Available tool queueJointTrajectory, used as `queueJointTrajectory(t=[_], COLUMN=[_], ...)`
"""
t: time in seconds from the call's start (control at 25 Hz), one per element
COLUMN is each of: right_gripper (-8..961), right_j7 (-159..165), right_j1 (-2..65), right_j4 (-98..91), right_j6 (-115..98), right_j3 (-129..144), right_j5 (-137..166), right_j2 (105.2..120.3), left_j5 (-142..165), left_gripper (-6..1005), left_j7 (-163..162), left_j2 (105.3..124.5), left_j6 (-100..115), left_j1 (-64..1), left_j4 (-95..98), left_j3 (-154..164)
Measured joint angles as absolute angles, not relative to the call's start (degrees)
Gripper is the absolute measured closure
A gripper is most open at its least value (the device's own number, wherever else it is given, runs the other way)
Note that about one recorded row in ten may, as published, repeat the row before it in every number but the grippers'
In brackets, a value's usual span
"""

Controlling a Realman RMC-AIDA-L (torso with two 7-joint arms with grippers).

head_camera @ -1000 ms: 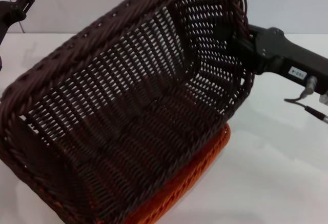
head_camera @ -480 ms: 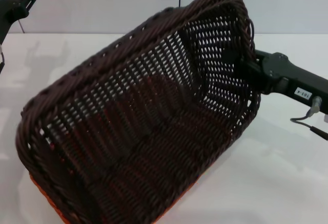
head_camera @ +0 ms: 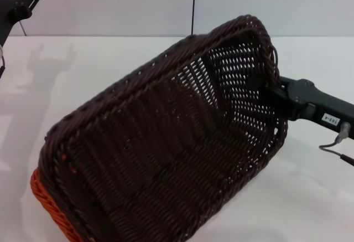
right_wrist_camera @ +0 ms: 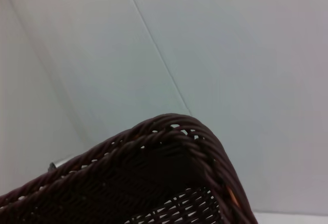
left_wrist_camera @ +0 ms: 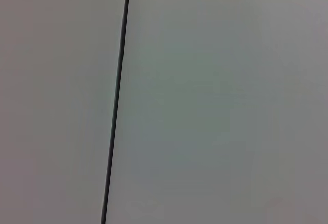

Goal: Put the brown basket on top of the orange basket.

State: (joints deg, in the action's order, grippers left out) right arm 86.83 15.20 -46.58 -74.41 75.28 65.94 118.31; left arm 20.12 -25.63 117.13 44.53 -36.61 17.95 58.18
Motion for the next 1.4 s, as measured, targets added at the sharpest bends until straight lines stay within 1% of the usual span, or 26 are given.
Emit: queueJointTrajectory(t=[0.36, 0.68, 0.8, 1.08, 1.4], right_gripper=[757, 734, 725, 704, 563], right_j7=[86.86, 86.92, 86.92, 86.94, 86.8], right_j1=[15.59, 17.31, 18.74, 21.23, 22.27], right_j4=[-44.87, -42.59, -41.16, -38.19, -37.29], right_j6=[-74.04, -74.15, -74.4, -74.4, -74.36], right_j3=[75.19, 75.15, 75.17, 75.2, 74.02], right_j5=[67.05, 67.1, 67.62, 68.26, 68.37], right_j2=[118.25, 117.58, 116.99, 116.36, 116.19], left_j5=[20.04, 20.03, 20.03, 20.04, 20.04], left_gripper=[170, 170, 170, 170, 170], left_j7=[-25.63, -25.65, -25.66, -25.66, -25.66], left_j2=[117.29, 117.33, 117.33, 117.34, 117.33], left_j6=[44.53, 44.56, 44.56, 44.56, 44.56], left_j1=[-36.57, -36.56, -36.56, -36.58, -36.72], left_j4=[17.95, 17.93, 17.92, 17.92, 17.93], left_j3=[58.18, 58.18, 58.18, 58.18, 58.16])
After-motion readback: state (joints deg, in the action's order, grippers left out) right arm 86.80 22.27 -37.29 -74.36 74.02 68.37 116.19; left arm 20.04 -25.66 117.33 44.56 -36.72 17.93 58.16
